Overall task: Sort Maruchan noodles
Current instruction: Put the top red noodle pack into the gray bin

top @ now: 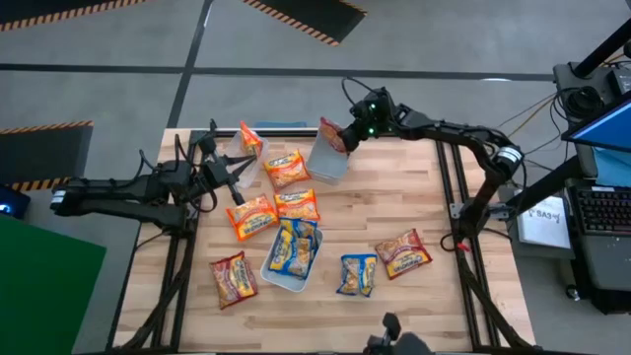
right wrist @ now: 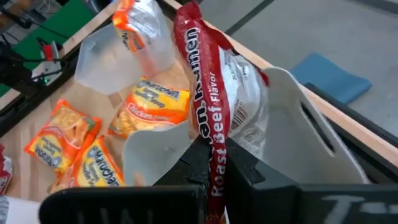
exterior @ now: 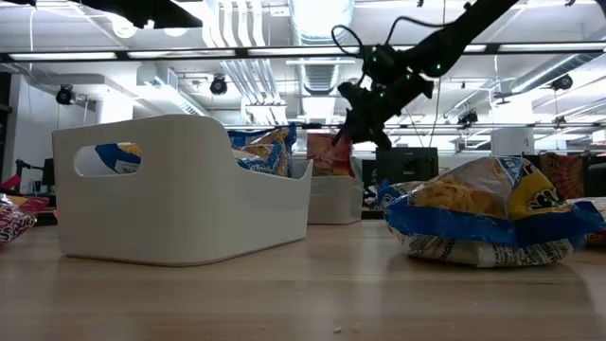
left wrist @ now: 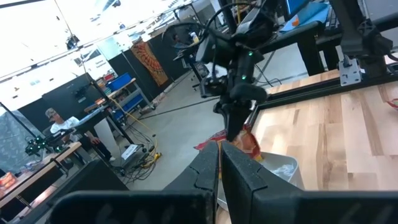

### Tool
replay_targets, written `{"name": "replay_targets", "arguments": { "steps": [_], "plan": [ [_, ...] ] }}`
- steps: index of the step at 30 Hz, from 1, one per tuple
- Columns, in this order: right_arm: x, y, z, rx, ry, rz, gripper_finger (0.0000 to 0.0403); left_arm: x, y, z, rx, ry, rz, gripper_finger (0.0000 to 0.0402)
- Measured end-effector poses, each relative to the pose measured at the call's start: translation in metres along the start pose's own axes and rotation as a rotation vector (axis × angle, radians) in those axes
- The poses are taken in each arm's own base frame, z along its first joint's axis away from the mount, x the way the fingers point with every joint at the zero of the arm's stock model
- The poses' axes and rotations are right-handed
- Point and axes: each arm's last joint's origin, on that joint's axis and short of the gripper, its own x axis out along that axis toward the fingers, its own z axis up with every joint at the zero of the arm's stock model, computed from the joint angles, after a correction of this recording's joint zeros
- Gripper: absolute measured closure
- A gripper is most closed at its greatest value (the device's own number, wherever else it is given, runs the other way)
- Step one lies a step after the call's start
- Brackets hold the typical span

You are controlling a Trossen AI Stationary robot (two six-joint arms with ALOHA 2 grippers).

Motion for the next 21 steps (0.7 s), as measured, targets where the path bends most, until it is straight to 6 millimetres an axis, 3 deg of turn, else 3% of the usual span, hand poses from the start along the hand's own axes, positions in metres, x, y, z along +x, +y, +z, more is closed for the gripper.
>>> {"name": "replay_targets", "arguments": {
  "steps": [11,21],
  "plan": [
    [-0.007,-0.032,0.012,-0.039,0.044,0.015,0.0390,0.000,0.000,0.000,0.000,0.005,-0.002,0.0402],
    [-0.008,-0.035,0.012,-0.114,0.055,0.008,0.0390,0.000,-0.001,-0.002,0.013,0.019,-0.010,0.0402]
  ]
}}
